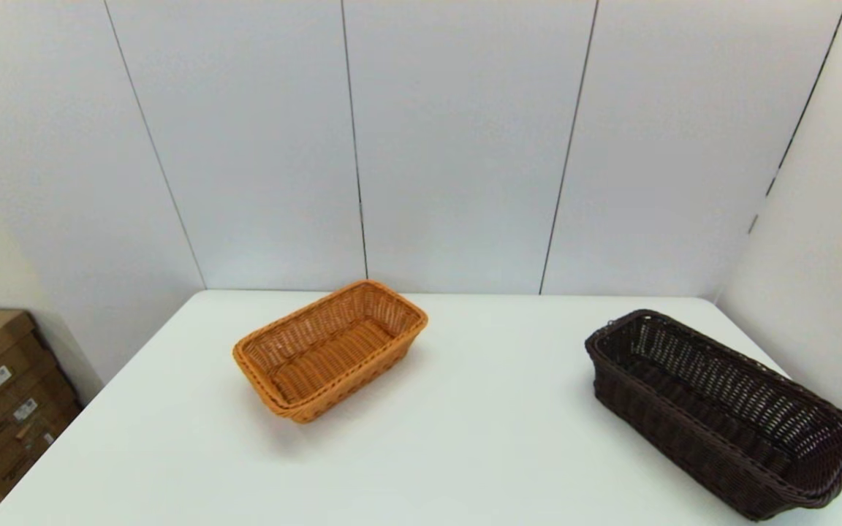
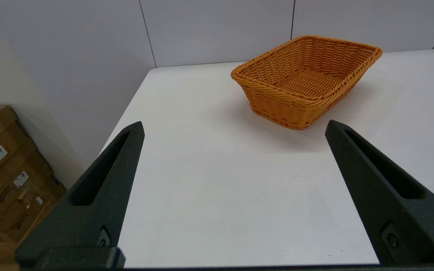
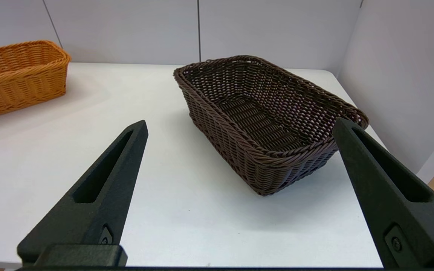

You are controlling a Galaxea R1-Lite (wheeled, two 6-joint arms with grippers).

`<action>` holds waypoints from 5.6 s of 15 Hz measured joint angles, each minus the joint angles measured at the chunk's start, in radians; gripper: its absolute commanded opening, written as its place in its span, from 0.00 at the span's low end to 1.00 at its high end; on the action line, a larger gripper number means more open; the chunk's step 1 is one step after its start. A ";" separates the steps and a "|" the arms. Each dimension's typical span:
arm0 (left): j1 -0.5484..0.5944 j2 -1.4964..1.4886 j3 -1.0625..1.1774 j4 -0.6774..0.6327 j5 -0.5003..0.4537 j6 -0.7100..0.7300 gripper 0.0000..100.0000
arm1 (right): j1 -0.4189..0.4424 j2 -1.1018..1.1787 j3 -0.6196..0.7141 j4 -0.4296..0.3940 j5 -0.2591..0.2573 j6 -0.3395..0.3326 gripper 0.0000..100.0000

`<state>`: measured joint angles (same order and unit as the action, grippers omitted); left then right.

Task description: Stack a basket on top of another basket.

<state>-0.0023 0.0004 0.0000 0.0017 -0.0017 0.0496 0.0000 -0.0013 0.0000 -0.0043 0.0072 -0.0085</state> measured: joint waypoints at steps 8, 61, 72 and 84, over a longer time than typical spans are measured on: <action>0.000 0.000 0.000 -0.002 0.000 -0.028 1.00 | 0.000 0.000 0.000 0.000 0.000 0.000 1.00; -0.166 2.161 -1.430 0.617 -0.074 -1.010 1.00 | 0.000 0.000 0.000 0.000 0.000 0.000 1.00; -0.136 2.304 -1.511 0.616 -0.080 -1.003 1.00 | 0.000 0.000 0.000 0.000 0.000 0.000 1.00; -0.137 2.330 -1.540 0.613 -0.078 -0.993 0.00 | 0.000 0.000 0.000 0.000 0.000 0.000 1.00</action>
<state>-0.1398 2.3309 -1.5400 0.6147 -0.0798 -0.9438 0.0000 -0.0013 0.0000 -0.0038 0.0077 -0.0089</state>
